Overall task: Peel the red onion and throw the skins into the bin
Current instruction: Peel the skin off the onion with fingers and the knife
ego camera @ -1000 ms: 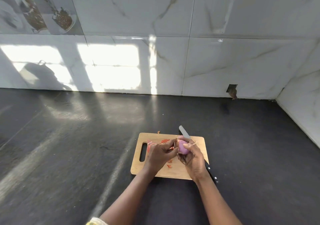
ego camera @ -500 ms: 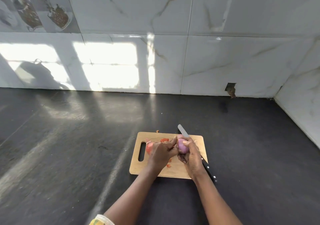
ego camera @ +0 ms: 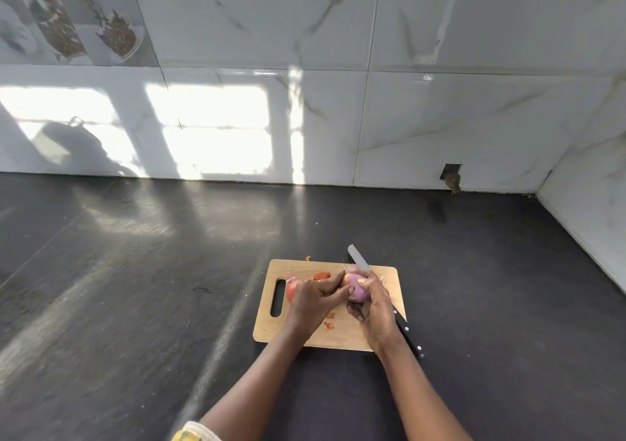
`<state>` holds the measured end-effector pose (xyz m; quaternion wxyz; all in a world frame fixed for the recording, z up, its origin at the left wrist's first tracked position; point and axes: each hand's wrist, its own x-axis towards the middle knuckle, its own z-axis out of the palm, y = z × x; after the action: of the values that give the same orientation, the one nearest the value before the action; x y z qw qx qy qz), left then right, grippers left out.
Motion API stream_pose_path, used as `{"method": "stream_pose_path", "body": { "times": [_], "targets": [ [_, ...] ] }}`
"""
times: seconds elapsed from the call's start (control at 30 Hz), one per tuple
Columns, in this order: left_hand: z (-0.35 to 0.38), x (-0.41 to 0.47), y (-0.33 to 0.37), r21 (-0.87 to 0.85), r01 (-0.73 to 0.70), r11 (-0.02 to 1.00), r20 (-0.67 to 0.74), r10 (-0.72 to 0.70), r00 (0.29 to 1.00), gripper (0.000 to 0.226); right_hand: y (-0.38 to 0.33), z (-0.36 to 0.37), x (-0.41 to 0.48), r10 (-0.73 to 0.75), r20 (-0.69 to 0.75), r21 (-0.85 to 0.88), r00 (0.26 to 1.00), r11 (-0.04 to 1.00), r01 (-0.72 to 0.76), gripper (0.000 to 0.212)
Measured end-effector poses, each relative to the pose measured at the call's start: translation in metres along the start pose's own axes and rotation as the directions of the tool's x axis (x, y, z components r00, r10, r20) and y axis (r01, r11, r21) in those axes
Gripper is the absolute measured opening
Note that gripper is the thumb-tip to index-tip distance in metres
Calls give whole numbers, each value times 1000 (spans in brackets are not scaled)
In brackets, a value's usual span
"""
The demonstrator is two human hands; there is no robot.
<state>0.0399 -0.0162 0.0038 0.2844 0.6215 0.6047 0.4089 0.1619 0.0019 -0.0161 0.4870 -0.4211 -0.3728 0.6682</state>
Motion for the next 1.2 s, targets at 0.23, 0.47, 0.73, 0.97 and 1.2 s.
{"method": "stream_pose_path", "body": {
  "times": [0.23,0.47,0.73,0.97,1.2],
  "targets": [
    [3,-1,4,-44,34,998,4,-34,999,33,-1,0,0,-8,-6,-2,1000,1000,8,38],
    [7,-1,6,39,18,999,-47,-16,999,29,0,0,2,-4,-27,-5,1000,1000,4,37],
    [7,1,-2,-120,94,988,-16,-96,995,28,2,-2,2,-9,-37,-13,999,1000,8,37],
    [5,-2,-5,-206,49,977,-25,-55,998,34,3,-3,3,-28,-6,38,1000,999,29,34],
    [9,-4,-8,-244,27,969,-130,-60,990,20,4,-3,3,-61,-54,118,997,991,67,28]
  ]
}}
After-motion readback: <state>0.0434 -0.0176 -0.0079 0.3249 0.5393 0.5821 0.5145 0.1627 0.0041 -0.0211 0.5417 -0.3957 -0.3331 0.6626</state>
